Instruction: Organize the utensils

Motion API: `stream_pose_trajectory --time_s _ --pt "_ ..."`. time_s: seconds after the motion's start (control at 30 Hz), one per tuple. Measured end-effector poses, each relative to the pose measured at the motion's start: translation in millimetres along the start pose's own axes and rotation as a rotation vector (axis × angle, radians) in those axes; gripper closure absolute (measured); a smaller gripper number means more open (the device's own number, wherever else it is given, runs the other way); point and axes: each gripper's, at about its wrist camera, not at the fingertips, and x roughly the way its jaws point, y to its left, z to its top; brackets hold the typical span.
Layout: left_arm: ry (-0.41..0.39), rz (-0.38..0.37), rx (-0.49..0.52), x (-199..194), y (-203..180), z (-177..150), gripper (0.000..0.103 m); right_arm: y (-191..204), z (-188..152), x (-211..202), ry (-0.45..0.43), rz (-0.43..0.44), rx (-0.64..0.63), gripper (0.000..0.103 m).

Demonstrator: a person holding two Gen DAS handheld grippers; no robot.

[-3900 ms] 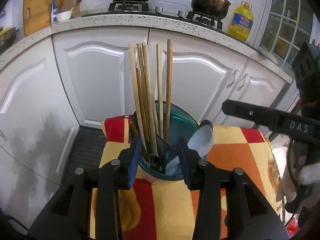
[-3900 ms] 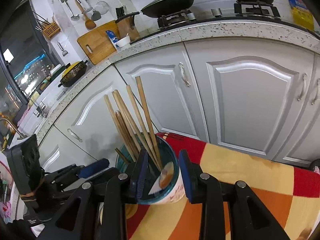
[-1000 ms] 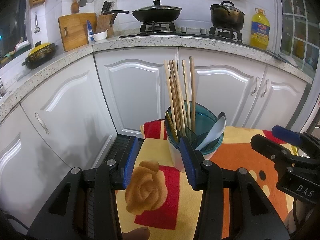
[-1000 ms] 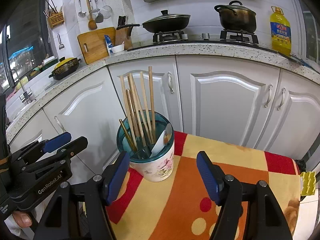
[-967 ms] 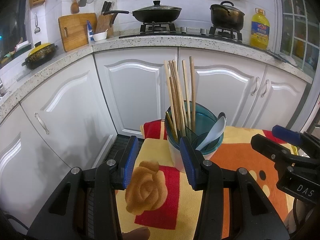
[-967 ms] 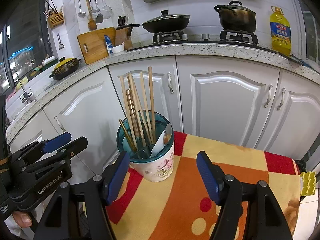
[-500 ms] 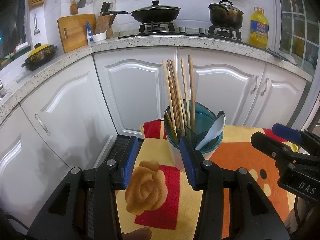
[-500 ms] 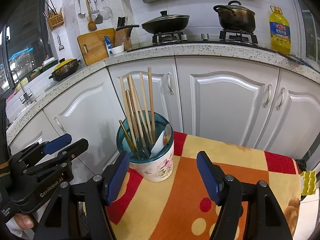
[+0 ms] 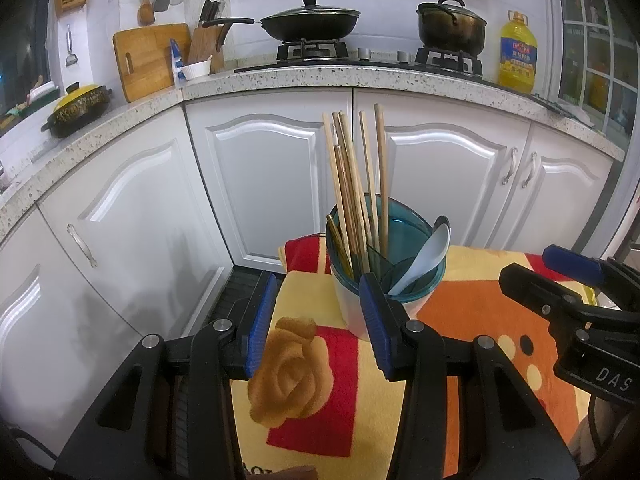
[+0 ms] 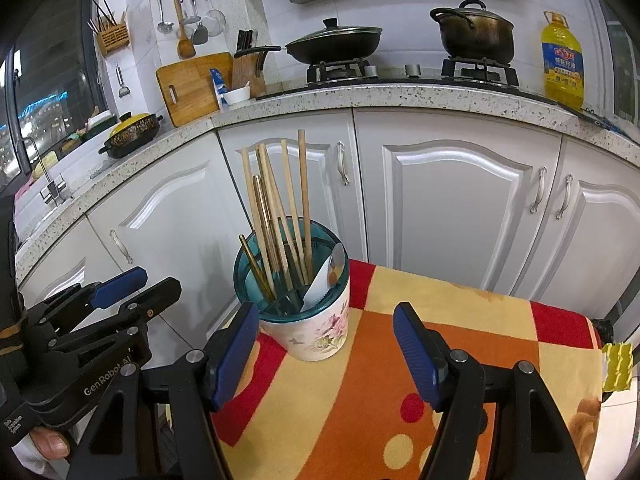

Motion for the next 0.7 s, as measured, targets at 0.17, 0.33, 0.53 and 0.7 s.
stream_pose_trajectory --time_s 0.17,0.33,0.53,0.7 --pt "0.001 -0.004 0.003 1.3 -0.8 -0.1 0.061 1.5 -0.1 0.5 0.003 0.000 -0.007 0.036" --pt "0.002 -0.005 0.003 1.4 -1.4 0.0 0.061 2.7 0.2 2.2 0.007 0.000 -0.010 0.036" --pt "0.010 -0.020 0.002 5.2 -4.0 -0.1 0.061 2.4 -1.2 4.8 0.013 -0.002 -0.014 0.036" --pt "0.002 -0.041 0.004 8.4 -6.4 -2.8 0.061 -3.9 -4.2 7.6 0.019 -0.012 -0.004 0.036"
